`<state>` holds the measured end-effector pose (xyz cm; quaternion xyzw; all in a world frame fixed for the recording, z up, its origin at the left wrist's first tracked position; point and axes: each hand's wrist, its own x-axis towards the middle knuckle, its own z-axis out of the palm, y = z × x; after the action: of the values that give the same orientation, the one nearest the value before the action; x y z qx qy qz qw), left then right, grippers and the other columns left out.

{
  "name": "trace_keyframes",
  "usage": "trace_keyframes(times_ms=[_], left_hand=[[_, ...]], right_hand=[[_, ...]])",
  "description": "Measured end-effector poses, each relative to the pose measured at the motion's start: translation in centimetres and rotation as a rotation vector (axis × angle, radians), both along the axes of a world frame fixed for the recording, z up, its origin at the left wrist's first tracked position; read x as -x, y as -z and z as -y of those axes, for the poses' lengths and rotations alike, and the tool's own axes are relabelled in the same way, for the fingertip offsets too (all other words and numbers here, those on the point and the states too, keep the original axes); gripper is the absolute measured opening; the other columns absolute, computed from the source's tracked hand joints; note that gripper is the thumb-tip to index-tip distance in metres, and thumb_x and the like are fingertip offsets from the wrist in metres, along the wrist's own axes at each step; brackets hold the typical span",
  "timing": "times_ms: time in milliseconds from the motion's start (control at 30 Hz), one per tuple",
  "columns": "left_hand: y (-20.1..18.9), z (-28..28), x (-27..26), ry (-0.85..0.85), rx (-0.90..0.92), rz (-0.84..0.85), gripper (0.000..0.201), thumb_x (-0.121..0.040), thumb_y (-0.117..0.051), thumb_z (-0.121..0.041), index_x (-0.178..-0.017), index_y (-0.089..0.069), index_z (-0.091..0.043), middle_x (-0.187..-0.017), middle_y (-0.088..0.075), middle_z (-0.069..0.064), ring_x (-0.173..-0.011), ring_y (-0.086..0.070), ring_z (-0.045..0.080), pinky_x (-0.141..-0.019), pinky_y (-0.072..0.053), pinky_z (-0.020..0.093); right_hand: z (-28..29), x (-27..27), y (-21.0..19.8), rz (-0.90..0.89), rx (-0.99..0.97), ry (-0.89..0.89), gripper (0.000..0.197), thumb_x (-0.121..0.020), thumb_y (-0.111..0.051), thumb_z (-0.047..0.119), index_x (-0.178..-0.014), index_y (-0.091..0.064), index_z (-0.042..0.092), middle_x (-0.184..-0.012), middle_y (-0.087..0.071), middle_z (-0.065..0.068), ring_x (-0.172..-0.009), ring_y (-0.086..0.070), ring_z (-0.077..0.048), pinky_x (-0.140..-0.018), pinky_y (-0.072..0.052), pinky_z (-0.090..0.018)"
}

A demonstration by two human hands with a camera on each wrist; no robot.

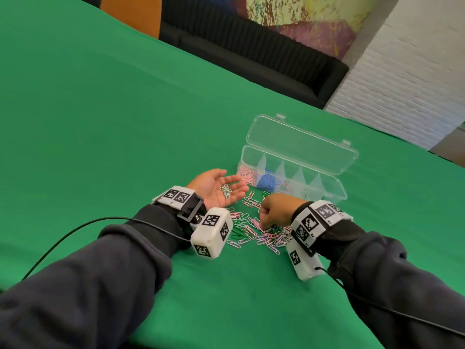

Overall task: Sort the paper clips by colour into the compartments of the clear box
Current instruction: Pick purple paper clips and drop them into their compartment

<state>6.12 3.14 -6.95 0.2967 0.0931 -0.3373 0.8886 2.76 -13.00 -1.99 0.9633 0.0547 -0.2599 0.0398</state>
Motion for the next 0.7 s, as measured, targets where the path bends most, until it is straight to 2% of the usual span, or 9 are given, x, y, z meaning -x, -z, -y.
trace_keyframes(times_ms=[67,233,367,433,500,567,633,700], left_hand=[[0.1,0.0,0.0,-0.002,-0.001,0.003,0.040,-0.101,-0.029,-0.024,-0.091,-0.056,0.003,-0.077,-0.063,0.019,-0.059,-0.069,0.028,-0.056,-0.057,0.033],[0.3,0.1,-0.2,0.012,-0.006,0.006,0.037,-0.100,-0.030,-0.024,-0.093,-0.055,0.003,-0.086,-0.060,0.019,-0.061,-0.069,0.029,-0.056,-0.057,0.033],[0.3,0.4,-0.2,0.050,-0.037,0.020,0.039,-0.100,-0.030,-0.026,-0.096,-0.056,0.003,-0.089,-0.060,0.021,-0.066,-0.069,0.031,-0.061,-0.058,0.037],[0.3,0.4,-0.1,0.063,-0.022,0.012,0.039,-0.101,-0.030,-0.026,-0.100,-0.055,0.004,-0.090,-0.060,0.023,-0.065,-0.069,0.032,-0.061,-0.058,0.037],[0.1,0.2,-0.3,0.046,0.009,-0.008,0.039,-0.101,-0.031,-0.026,-0.099,-0.055,0.004,-0.093,-0.059,0.023,-0.063,-0.069,0.031,-0.057,-0.058,0.033],[0.0,-0.4,-0.7,-0.013,0.017,-0.012,0.038,-0.101,-0.032,-0.025,-0.095,-0.056,0.004,-0.092,-0.059,0.022,-0.058,-0.068,0.027,-0.052,-0.058,0.028],[-0.1,-1.3,-1.3,-0.107,0.040,-0.015,0.036,-0.100,-0.034,-0.023,-0.093,-0.056,0.003,-0.090,-0.060,0.022,-0.056,-0.067,0.024,-0.051,-0.057,0.026],[0.0,-2.2,-1.9,-0.206,0.073,-0.029,0.033,-0.100,-0.035,-0.022,-0.092,-0.056,0.003,-0.088,-0.062,0.021,-0.056,-0.068,0.024,-0.052,-0.057,0.026]], right_hand=[[0.3,0.0,-0.2,-0.008,-0.040,0.028,0.022,-0.086,-0.064,0.023,-0.068,-0.050,0.022,-0.072,-0.053,0.006,-0.066,-0.049,-0.009,-0.058,-0.038,-0.019],[1.2,0.0,-1.5,0.061,-0.237,0.100,0.019,-0.088,-0.062,0.023,-0.072,-0.053,0.021,-0.073,-0.057,0.005,-0.062,-0.050,-0.008,-0.058,-0.041,-0.018],[0.1,-0.5,-3.2,0.239,-0.618,0.137,0.015,-0.088,-0.062,0.017,-0.076,-0.054,0.018,-0.068,-0.054,0.004,-0.056,-0.049,-0.006,-0.050,-0.042,-0.015],[-0.5,-0.8,-3.5,0.280,-0.693,0.135,0.015,-0.088,-0.063,0.013,-0.077,-0.053,0.019,-0.069,-0.055,0.003,-0.056,-0.049,-0.007,-0.046,-0.041,-0.012],[-0.9,-0.9,-3.3,0.229,-0.565,0.088,0.016,-0.087,-0.062,0.013,-0.076,-0.053,0.021,-0.071,-0.055,0.005,-0.058,-0.050,-0.006,-0.048,-0.041,-0.011],[-1.3,-0.8,-2.5,0.129,-0.390,0.022,0.013,-0.087,-0.063,0.015,-0.078,-0.056,0.022,-0.073,-0.056,0.010,-0.064,-0.052,-0.006,-0.058,-0.042,-0.014],[-1.8,-0.6,-1.5,0.067,-0.273,-0.020,0.004,-0.085,-0.065,0.017,-0.089,-0.063,0.019,-0.074,-0.055,0.013,-0.073,-0.053,-0.007,-0.070,-0.044,-0.019],[-2.3,-0.6,-0.6,0.048,-0.173,-0.056,0.011,-0.085,-0.066,0.017,-0.096,-0.063,0.016,-0.079,-0.056,0.010,-0.080,-0.053,-0.010,-0.077,-0.043,-0.023]])
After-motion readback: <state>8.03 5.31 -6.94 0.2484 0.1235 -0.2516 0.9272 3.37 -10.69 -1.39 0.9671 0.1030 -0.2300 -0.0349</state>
